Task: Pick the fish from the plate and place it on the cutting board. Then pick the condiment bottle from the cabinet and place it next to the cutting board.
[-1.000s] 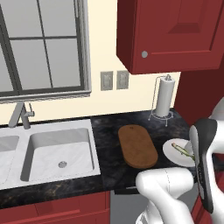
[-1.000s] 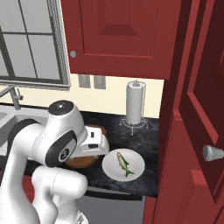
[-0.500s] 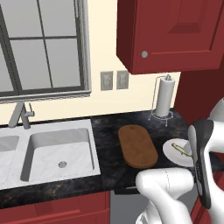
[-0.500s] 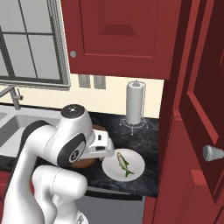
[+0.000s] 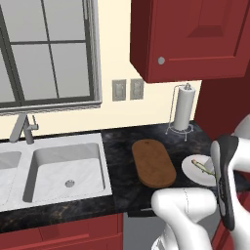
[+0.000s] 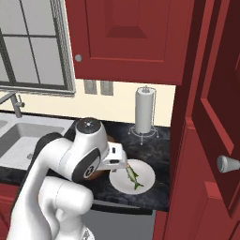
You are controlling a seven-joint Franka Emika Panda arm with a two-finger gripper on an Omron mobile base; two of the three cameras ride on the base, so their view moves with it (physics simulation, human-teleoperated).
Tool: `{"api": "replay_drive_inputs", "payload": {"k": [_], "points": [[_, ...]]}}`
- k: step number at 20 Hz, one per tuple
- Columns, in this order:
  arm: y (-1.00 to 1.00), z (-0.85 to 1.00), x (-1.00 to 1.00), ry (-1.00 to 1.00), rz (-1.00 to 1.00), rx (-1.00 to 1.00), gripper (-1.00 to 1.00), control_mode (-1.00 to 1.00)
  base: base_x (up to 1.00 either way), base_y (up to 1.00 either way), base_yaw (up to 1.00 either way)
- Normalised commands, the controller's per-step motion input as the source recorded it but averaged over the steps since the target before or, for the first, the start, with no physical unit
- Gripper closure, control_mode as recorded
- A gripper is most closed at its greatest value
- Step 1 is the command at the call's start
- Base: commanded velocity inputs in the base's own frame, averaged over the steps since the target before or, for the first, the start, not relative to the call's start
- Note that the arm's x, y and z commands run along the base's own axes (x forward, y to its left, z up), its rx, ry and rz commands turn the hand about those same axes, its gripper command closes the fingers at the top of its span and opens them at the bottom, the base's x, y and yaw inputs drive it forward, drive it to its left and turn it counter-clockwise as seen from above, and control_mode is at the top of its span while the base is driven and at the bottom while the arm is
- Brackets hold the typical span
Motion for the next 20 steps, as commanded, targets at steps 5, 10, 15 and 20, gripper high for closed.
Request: {"api": "replay_drive_inputs", "payload": {"k": [5,10,15,20], "points": [[0.00,-0.34,0.12,-0.08,0.00,-0.03,-1.00,-1.00,0.00,0.00,0.00],[0.00,-0.35,0.18,-0.03,0.00,-0.04,-1.00,-1.00,0.00,0.00,0.00],[-0.02,-0.29,0.23,0.00,0.00,-0.03,-1.00,-1.00,0.00,0.00,0.00],[-0.05,-0.26,0.20,0.00,0.00,-0.03,-1.00,-1.00,0.00,0.00,0.00]]}}
